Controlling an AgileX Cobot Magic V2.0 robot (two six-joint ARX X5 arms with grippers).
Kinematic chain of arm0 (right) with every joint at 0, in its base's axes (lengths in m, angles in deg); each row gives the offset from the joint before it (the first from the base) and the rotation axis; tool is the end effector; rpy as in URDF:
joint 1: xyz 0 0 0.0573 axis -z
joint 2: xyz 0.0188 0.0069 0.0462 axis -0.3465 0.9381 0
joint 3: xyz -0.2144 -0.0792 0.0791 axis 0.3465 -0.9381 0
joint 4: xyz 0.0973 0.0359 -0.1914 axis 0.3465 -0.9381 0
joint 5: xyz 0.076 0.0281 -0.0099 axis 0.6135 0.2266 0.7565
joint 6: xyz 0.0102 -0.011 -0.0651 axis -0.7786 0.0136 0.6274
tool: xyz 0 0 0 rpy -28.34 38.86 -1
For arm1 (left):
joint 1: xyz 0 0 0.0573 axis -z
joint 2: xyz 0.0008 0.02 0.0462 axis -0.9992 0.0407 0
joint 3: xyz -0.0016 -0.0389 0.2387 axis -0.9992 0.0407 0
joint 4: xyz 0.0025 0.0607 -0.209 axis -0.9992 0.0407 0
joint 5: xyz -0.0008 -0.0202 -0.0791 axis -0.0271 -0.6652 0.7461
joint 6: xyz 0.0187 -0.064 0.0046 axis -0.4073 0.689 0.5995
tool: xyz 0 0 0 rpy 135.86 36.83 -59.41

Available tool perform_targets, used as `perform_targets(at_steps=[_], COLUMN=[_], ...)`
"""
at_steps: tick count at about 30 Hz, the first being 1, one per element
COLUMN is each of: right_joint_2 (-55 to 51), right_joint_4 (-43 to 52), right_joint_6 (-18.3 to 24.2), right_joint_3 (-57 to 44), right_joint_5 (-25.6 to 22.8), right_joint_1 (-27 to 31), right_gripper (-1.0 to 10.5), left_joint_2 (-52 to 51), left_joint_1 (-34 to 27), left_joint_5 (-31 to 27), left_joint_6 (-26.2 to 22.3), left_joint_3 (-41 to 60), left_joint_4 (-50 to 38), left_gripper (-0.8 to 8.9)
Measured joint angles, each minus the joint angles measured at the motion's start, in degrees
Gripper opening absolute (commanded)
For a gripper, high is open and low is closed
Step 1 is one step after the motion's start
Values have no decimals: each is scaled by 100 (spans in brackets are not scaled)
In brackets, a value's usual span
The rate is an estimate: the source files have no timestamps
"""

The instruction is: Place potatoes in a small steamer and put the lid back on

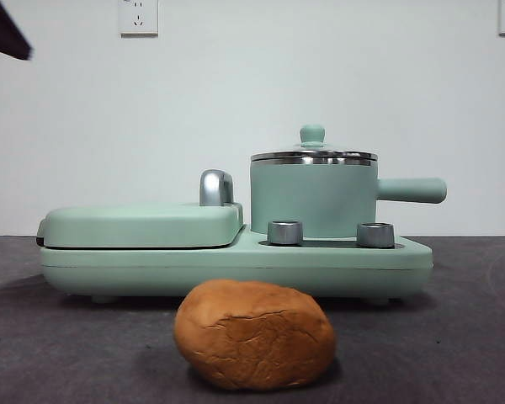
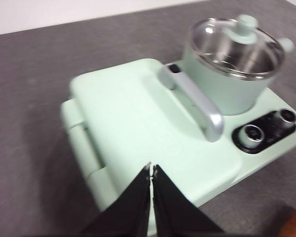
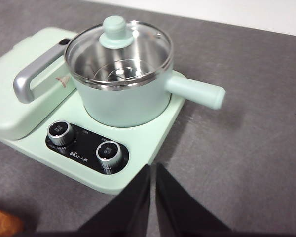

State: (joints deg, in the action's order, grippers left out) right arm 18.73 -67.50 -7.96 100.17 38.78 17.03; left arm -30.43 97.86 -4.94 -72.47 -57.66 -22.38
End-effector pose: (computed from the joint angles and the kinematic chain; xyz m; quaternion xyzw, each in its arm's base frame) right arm 0.1332 0.0261 0.2747 -0.0165 0.2165 0.2285 0.9490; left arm 0.1710 -0.0485 0.2905 0.0358 0.2225 -0.2740 0.9349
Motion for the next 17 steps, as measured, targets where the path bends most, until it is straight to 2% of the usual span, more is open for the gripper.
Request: perform_targets(at_steps=[9,14,15,17], right_joint_2=[822,870,870,870], right_joint_4=[-28,-81,-87,-160], right_joint_6=[402,756,852,1062], right_joint_3=[457,457,459,459], right_joint_5=[151,142,125,-17], right_joint_1=[-114,-442,-492,-586], right_gripper=[16,19,38,140], left_joint_2=[649,817,822,824], left_joint_1=[922,1342,1388,1453], left_joint_5=[7,7,9,11], left_joint_6=[-177,-796,-914,-1150], left_joint_3=[-20,-20,-20,-20], left_joint_4=[-732,-739,-739,-752], left_gripper=[6,11,35,162])
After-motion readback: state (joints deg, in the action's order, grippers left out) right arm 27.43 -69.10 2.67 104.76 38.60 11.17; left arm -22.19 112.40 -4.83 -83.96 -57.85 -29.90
